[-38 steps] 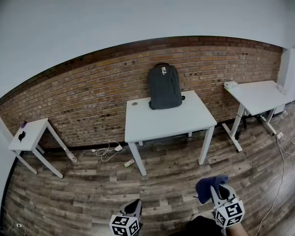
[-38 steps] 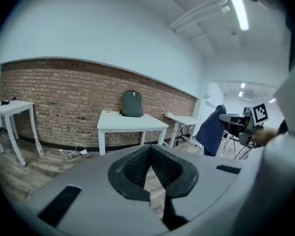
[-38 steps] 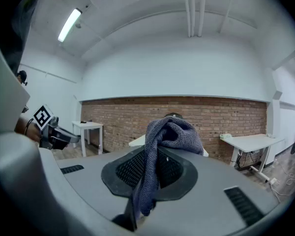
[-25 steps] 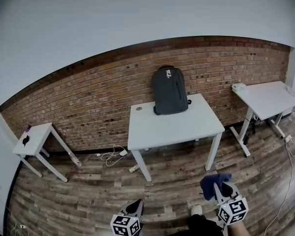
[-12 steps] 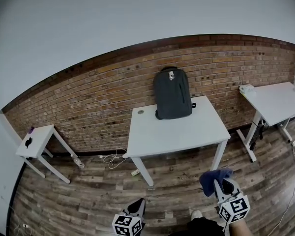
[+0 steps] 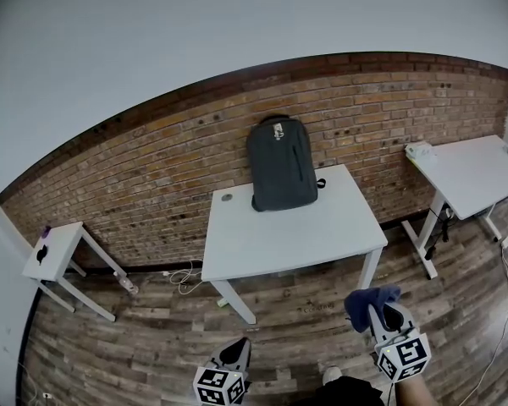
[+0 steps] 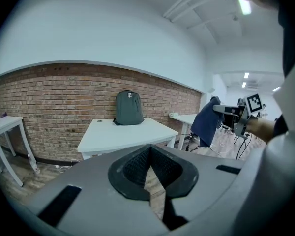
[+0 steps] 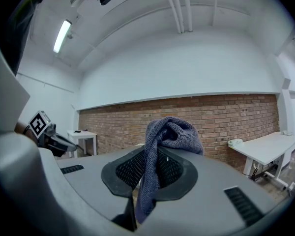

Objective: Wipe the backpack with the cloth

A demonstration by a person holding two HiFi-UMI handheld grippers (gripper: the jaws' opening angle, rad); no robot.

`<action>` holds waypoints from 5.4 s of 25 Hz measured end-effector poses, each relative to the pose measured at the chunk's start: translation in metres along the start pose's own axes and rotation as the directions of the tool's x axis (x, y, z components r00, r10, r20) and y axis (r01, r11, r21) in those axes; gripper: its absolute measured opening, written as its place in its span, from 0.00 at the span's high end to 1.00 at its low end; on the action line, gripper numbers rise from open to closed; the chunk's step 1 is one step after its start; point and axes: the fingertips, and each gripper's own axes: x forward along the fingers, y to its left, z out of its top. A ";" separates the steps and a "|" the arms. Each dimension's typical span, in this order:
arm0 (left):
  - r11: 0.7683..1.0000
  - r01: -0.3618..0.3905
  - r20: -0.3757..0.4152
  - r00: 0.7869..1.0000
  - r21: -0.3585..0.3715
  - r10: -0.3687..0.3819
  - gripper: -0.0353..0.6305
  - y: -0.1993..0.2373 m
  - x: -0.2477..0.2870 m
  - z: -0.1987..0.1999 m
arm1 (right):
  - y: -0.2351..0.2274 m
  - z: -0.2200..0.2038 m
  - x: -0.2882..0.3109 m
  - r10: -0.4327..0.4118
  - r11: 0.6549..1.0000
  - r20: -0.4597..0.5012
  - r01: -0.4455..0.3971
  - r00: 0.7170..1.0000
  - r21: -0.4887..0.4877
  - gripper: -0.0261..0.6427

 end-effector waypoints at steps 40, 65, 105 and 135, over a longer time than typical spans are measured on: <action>1.000 0.011 -0.025 1.000 0.012 -0.010 0.95 0.002 0.138 0.047 | -0.109 -0.010 0.092 -0.023 1.000 0.030 0.023 0.999 0.016 0.90; 0.998 -0.066 0.025 0.998 -0.013 0.066 0.95 0.060 0.227 0.118 | -0.168 0.015 0.230 0.062 0.998 0.032 -0.062 0.998 0.004 0.90; 0.998 0.065 0.080 0.995 -0.016 -0.063 0.95 0.281 0.386 0.237 | -0.123 0.087 0.506 -0.003 0.999 0.054 0.005 0.999 -0.052 0.90; 0.984 -0.029 0.063 0.997 -0.175 0.041 0.95 0.303 0.412 0.220 | -0.116 0.268 0.715 0.389 0.882 0.065 -0.351 0.919 -0.316 0.90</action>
